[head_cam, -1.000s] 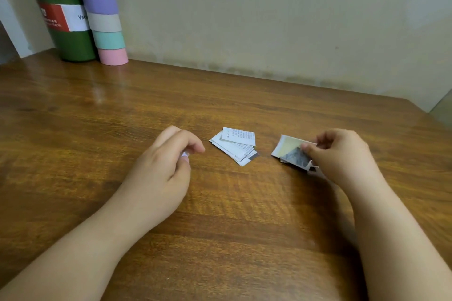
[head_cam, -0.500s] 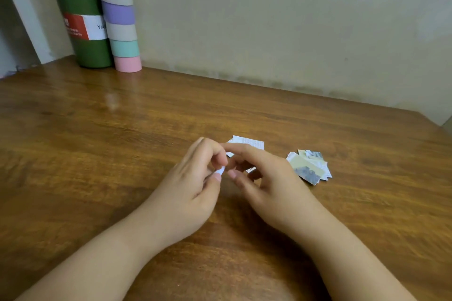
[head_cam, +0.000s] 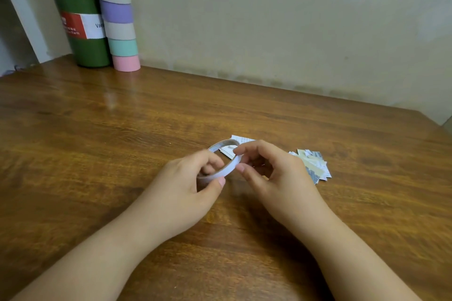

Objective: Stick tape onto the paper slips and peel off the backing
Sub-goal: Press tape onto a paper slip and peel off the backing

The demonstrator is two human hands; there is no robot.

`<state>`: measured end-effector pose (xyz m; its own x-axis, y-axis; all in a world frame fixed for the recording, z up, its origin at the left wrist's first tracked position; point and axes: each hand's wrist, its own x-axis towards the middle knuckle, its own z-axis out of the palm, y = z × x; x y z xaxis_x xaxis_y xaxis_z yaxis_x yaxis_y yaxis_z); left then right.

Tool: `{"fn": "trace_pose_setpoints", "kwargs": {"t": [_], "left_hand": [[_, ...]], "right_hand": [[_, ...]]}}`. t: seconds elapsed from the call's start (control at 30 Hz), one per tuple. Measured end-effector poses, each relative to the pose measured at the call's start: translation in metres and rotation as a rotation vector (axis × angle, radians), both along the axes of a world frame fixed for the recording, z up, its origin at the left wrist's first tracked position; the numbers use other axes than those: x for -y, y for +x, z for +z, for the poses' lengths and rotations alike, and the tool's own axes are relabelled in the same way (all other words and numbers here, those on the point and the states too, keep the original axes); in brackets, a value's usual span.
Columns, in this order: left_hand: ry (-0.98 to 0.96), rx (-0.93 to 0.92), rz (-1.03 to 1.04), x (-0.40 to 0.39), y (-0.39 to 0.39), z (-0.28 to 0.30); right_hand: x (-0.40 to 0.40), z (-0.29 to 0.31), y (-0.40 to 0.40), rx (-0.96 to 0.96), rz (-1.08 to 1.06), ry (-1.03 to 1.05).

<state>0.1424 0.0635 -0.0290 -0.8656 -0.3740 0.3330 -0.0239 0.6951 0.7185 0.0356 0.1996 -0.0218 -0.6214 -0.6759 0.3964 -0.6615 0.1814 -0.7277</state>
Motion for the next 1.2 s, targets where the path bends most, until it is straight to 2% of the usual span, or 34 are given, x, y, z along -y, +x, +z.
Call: {"fn": "trace_pose_setpoints", "kwargs": {"t": [0.1, 0.23, 0.5, 0.63, 0.8, 1.0, 1.2], "left_hand": [[-0.075, 0.030, -0.017, 0.000, 0.000, -0.001], [-0.036, -0.043, -0.019, 0.001, -0.001, -0.002], [0.000, -0.083, -0.044, -0.001, -0.001, -0.002], [0.012, -0.073, -0.039, -0.001, -0.002, -0.002], [0.066, -0.084, -0.052, 0.000, -0.001, -0.002], [0.265, -0.100, -0.099, 0.001, -0.002, 0.000], [0.315, -0.125, -0.097, -0.002, -0.002, 0.005]], "right_hand": [[-0.001, 0.001, 0.000, 0.013, -0.022, -0.010], [0.003, 0.001, 0.006, 0.020, -0.040, -0.041], [0.010, -0.005, 0.011, -0.192, -0.101, -0.056], [0.008, -0.002, 0.010, -0.138, -0.100, -0.099], [0.007, 0.001, 0.010, -0.087, -0.081, -0.162], [0.006, 0.003, 0.011, 0.000, -0.079, -0.233], [0.010, 0.000, 0.015, -0.115, -0.124, -0.241]]}}
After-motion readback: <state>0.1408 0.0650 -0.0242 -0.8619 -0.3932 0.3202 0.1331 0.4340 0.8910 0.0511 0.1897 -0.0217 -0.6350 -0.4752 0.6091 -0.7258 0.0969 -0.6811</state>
